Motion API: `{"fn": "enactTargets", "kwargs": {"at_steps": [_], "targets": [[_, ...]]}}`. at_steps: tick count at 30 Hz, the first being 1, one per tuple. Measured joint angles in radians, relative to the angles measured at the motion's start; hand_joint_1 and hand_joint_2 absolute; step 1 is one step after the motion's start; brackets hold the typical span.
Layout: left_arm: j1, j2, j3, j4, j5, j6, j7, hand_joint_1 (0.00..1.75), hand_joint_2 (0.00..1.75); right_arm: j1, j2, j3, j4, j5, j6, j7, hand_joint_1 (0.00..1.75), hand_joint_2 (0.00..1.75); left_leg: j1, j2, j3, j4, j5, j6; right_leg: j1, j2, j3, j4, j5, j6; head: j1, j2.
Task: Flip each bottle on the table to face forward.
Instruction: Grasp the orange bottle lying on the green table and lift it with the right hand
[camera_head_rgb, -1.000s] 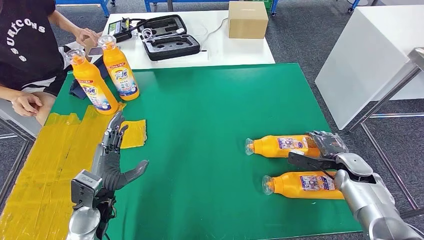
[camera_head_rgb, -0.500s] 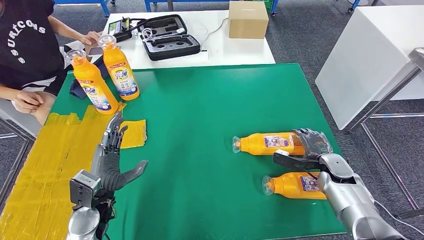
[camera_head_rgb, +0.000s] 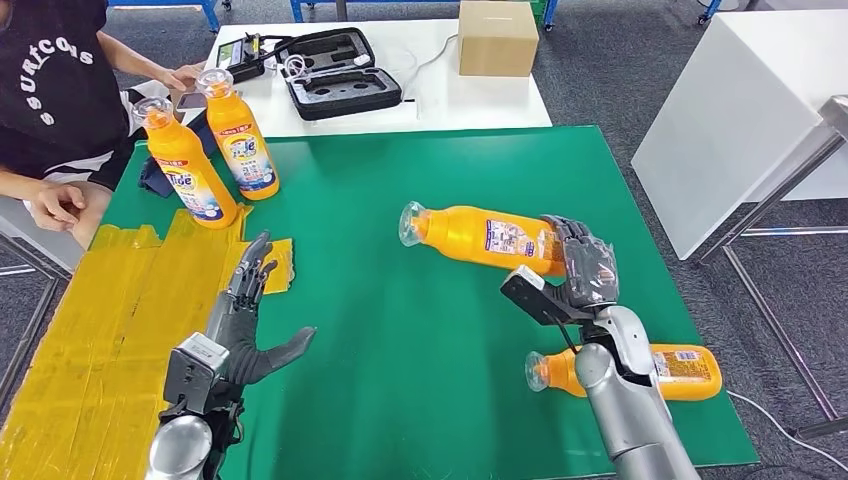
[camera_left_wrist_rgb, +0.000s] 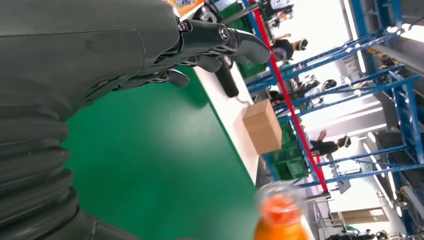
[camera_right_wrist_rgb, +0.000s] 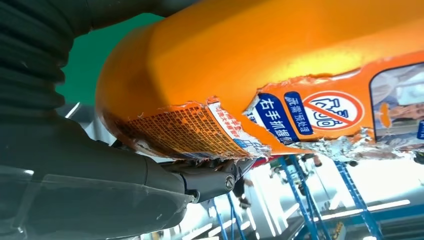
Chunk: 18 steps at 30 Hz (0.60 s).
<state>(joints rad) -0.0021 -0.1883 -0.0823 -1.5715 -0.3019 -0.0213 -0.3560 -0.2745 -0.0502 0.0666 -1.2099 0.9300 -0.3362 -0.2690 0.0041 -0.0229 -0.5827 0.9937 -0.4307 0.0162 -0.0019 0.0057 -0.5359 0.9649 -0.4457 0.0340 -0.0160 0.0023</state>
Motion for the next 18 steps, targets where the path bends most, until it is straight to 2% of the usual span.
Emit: {"fn": "enactTargets", "kwargs": {"at_steps": [7, 11, 15, 18], "targets": [[-0.020, -0.003, -0.039, 0.040, -0.008, -0.001, 0.021, 0.00, 1.75, 0.028, 0.104, -0.003, -0.082, -0.211, 0.097, -0.055, 1.75, 1.75, 0.000, 0.000, 0.000, 0.000, 0.000, 0.000, 0.000, 0.000, 0.000, 0.000, 0.000, 0.000, 0.000, 0.000], [-0.036, -0.004, -0.055, 0.064, -0.008, -0.002, 0.027, 0.00, 1.75, 0.043, 0.166, -0.004, -0.102, -0.401, 0.205, -0.082, 1.75, 1.75, 0.000, 0.001, 0.000, 0.000, 0.000, 0.000, 0.000, 0.000, -0.001, 0.000, 0.000, 0.000, 0.000, 0.000], [-0.061, -0.009, -0.069, 0.094, -0.001, -0.008, 0.030, 0.00, 1.75, 0.061, 0.233, 0.006, -0.085, -0.545, 0.335, -0.099, 1.75, 1.75, 0.001, 0.001, -0.001, 0.000, 0.000, 0.000, 0.000, 0.000, -0.002, 0.000, 0.000, 0.000, 0.000, 0.000], [-0.084, -0.013, -0.083, 0.118, 0.008, -0.014, 0.031, 0.00, 1.75, 0.063, 0.278, 0.027, -0.024, -0.597, 0.386, -0.115, 1.75, 1.75, 0.001, 0.001, -0.001, 0.000, 0.000, 0.000, 0.000, 0.000, -0.002, 0.000, 0.000, 0.000, 0.000, 0.000]]}}
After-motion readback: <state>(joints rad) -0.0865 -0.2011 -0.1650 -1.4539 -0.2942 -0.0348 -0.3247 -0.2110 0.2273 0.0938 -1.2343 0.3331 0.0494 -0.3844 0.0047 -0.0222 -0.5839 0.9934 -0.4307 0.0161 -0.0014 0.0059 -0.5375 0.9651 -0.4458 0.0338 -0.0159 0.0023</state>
